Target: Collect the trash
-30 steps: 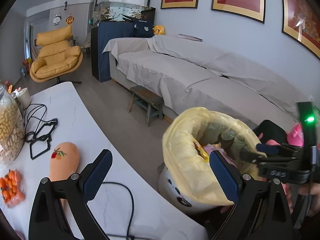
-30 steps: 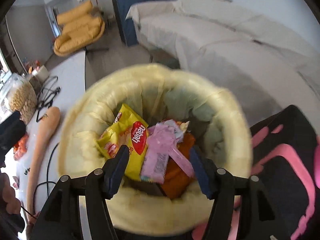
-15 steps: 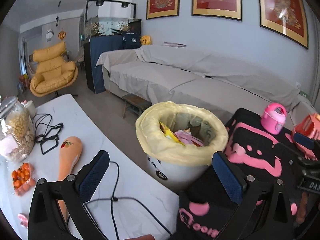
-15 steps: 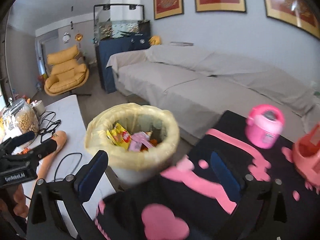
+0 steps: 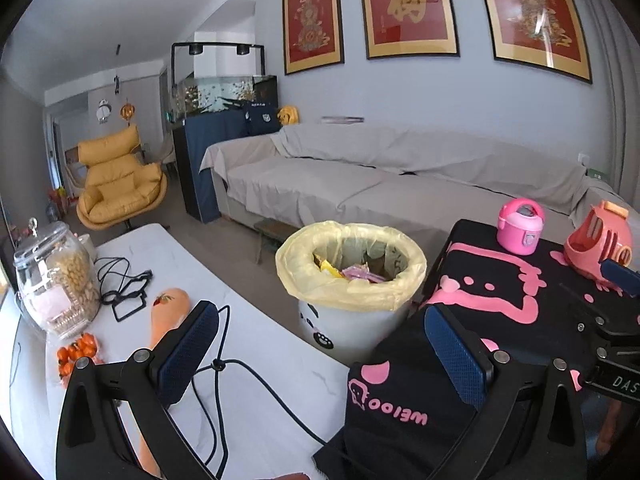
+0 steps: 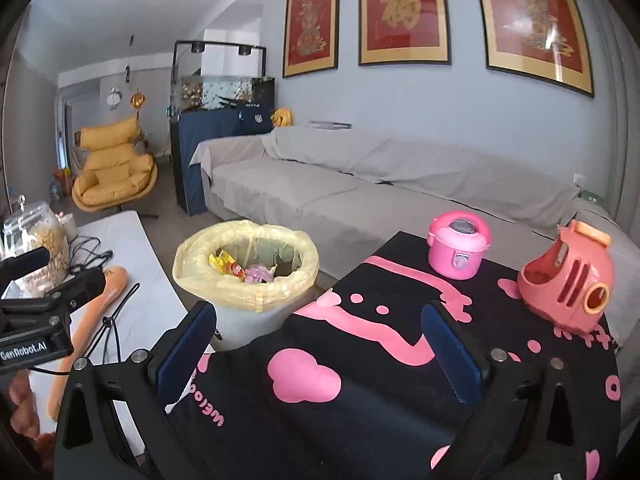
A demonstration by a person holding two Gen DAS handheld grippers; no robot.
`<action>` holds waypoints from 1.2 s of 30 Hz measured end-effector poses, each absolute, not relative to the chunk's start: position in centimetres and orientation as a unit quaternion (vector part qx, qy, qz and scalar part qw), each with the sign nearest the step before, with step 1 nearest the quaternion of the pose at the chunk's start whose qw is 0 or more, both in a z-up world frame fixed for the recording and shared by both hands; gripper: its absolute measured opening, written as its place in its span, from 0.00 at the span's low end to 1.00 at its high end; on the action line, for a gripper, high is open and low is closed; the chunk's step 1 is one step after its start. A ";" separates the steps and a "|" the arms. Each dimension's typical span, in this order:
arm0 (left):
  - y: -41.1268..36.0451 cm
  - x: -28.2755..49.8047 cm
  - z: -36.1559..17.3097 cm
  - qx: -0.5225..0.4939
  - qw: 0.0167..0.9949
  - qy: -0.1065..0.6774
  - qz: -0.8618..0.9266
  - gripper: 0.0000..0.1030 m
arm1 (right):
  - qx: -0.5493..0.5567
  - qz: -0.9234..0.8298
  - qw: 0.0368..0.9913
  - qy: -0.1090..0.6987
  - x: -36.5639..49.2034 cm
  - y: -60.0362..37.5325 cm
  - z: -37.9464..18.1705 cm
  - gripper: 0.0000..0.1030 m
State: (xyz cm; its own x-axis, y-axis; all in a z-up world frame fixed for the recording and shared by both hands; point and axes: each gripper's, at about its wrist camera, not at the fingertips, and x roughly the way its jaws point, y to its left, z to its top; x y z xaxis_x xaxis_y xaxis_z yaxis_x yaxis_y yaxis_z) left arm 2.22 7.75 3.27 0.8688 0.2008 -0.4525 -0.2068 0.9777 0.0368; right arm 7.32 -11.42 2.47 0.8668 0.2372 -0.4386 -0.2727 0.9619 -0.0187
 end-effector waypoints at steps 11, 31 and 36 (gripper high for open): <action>6.3 0.7 3.6 -0.011 0.968 0.234 0.090 0.99 | -0.024 0.114 0.969 0.218 4.9 -13.2 2.8 0.99; 5.9 0.7 3.6 -0.010 0.968 0.235 0.089 0.99 | -0.023 0.111 0.968 0.222 5.0 -13.6 2.6 0.99; 5.8 0.7 3.5 -0.010 0.968 0.236 0.089 0.99 | -0.024 0.110 0.968 0.223 4.9 -13.6 2.6 0.99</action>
